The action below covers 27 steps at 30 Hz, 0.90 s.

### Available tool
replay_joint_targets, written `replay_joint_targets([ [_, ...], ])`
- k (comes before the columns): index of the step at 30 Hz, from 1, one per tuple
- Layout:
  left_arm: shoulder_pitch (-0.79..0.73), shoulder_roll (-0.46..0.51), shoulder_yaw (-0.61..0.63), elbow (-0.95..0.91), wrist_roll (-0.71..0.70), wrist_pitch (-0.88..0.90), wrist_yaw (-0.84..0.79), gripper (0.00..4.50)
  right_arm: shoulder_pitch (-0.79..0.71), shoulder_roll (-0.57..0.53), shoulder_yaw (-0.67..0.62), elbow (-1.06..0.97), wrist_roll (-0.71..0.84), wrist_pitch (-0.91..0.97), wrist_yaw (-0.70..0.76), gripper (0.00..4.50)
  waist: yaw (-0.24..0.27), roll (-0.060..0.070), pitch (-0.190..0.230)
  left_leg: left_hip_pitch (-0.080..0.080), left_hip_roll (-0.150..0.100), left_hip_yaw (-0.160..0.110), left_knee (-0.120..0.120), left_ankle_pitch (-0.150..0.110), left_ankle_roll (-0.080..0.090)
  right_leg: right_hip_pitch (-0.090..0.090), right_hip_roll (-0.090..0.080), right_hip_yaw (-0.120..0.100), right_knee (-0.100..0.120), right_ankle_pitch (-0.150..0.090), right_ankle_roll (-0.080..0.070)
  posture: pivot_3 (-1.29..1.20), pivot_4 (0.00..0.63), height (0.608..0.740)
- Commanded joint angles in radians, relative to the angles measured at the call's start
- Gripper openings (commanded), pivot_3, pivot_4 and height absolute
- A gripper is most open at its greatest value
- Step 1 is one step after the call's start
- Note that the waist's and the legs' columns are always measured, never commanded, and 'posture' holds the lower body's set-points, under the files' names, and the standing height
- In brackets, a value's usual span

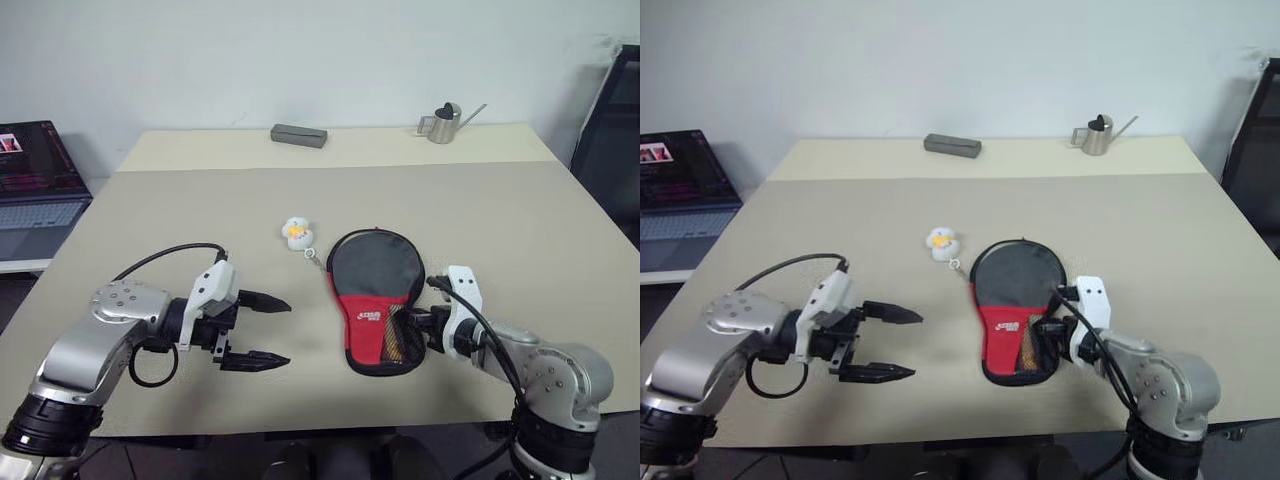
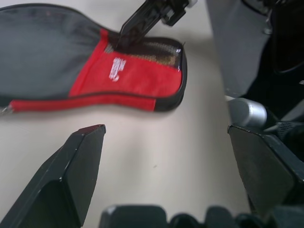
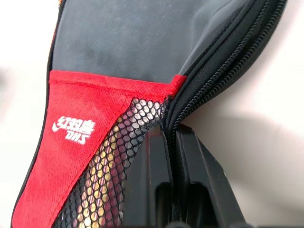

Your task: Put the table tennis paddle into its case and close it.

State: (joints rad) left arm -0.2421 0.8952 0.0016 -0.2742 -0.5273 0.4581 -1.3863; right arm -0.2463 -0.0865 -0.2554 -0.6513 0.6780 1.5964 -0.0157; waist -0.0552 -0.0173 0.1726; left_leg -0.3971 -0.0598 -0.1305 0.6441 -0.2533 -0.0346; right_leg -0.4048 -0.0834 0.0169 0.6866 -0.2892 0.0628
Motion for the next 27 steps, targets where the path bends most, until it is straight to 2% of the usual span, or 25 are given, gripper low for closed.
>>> replay_joint_targets([
  [1,-0.008,0.017,0.004,-0.049,-0.037,0.019,-0.017,4.5,0.065,0.007,0.012,-0.065,0.154,0.018,-0.082,0.02,0.0,0.0,0.0,0.0,0.0,0.0,0.0,0.0,0.0,0.0,0.0,0.0,0.0,0.0,0.0,0.0,0.15,0.74],
  [7,0.022,0.036,0.007,-0.084,-0.057,0.04,-0.024,4.5,0.137,-0.03,-0.002,-0.084,0.388,0.018,-0.243,0.02,-0.002,0.0,0.0,0.001,0.001,0.0,0.0,0.0,0.0,0.001,0.001,0.0,0.0,0.0,0.0,0.0,0.15,0.74],
  [18,0.049,0.036,0.012,-0.099,-0.061,0.041,-0.009,4.5,0.122,-0.149,-0.013,0.01,0.701,0.011,-0.469,0.02,0.0,0.0,0.0,0.001,0.001,0.0,0.0,0.0,0.0,0.002,0.001,0.0,-0.001,0.0,0.0,0.0,0.15,0.74],
  [22,0.05,0.034,0.01,-0.093,-0.056,0.035,-0.005,4.5,0.121,-0.213,0.06,0.048,0.845,-0.089,-0.588,0.02,-0.001,0.0,0.0,0.001,0.001,0.0,0.0,0.0,0.0,0.002,0.001,0.0,-0.003,0.0,0.0,0.0,0.15,0.74],
  [27,0.047,0.031,0.006,-0.088,-0.053,0.03,-0.001,4.5,0.131,-0.36,0.197,0.076,1.093,-0.335,-0.793,0.02,-0.001,0.0,0.0,0.001,0.001,0.0,0.0,0.0,0.001,0.003,0.001,0.0,-0.004,0.0,0.0,0.0,0.15,0.74],
])
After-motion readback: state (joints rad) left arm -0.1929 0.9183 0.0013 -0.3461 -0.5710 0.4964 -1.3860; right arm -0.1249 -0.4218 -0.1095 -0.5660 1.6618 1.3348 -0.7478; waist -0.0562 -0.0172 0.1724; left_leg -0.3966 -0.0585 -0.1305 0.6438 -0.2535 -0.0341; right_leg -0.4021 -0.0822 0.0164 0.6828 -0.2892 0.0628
